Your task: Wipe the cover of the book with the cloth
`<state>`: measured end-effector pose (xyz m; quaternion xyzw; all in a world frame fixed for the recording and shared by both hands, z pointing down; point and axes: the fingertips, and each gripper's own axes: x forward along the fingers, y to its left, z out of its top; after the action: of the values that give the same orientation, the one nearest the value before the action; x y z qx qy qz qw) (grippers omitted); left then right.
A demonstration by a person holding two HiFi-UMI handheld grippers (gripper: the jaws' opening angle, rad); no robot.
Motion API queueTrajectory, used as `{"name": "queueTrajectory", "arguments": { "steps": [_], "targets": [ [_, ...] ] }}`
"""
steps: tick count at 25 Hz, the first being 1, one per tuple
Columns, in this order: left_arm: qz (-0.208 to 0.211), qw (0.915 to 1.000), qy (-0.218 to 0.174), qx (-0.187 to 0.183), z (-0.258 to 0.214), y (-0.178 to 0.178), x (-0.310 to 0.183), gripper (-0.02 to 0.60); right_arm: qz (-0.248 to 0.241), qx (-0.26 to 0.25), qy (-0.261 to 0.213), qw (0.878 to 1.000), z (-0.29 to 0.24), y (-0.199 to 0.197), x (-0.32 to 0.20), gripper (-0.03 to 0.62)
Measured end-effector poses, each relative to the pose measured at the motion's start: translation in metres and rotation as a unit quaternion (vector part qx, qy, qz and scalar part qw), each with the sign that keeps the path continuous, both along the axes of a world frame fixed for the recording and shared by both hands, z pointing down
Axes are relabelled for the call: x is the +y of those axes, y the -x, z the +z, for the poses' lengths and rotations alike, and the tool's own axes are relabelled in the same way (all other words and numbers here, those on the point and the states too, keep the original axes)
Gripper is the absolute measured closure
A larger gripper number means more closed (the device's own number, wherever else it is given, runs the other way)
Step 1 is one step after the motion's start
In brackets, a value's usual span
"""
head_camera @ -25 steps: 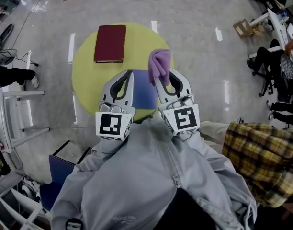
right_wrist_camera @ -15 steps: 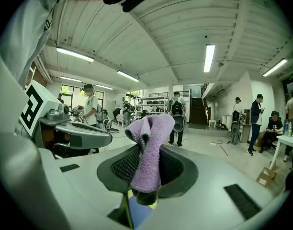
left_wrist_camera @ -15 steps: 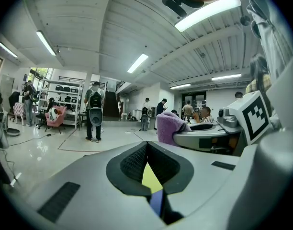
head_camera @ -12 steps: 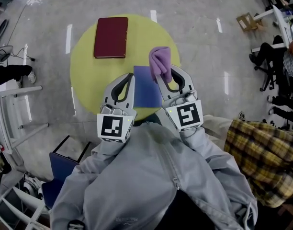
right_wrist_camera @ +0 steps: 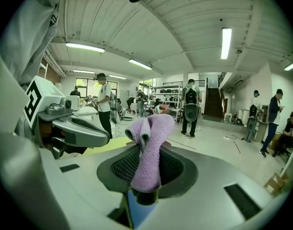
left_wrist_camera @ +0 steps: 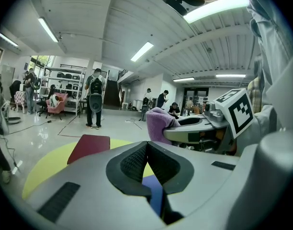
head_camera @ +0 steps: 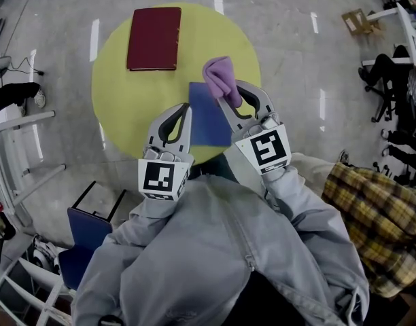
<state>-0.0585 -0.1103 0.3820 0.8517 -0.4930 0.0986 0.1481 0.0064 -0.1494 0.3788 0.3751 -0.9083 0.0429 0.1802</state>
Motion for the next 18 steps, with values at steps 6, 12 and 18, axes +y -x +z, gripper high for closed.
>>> {"name": "queueTrajectory", "arguments": {
  "steps": [6,12,18],
  "targets": [
    [-0.006,0.9996,0.025,-0.008,0.032,0.007,0.009,0.563,-0.041,0.029,0.019,0.999,0.029,0.011,-0.001,0.487],
    [0.004,0.9984,0.046,-0.033,0.070,-0.002,0.008,0.563,-0.092,0.069,0.039,0.993,0.065,0.010,-0.010,0.487],
    [0.018,0.9940,0.099,-0.042,0.107,-0.007,0.017,0.563,-0.157,0.118,0.082,0.977,0.097,0.015,-0.013,0.488]
  ]
}}
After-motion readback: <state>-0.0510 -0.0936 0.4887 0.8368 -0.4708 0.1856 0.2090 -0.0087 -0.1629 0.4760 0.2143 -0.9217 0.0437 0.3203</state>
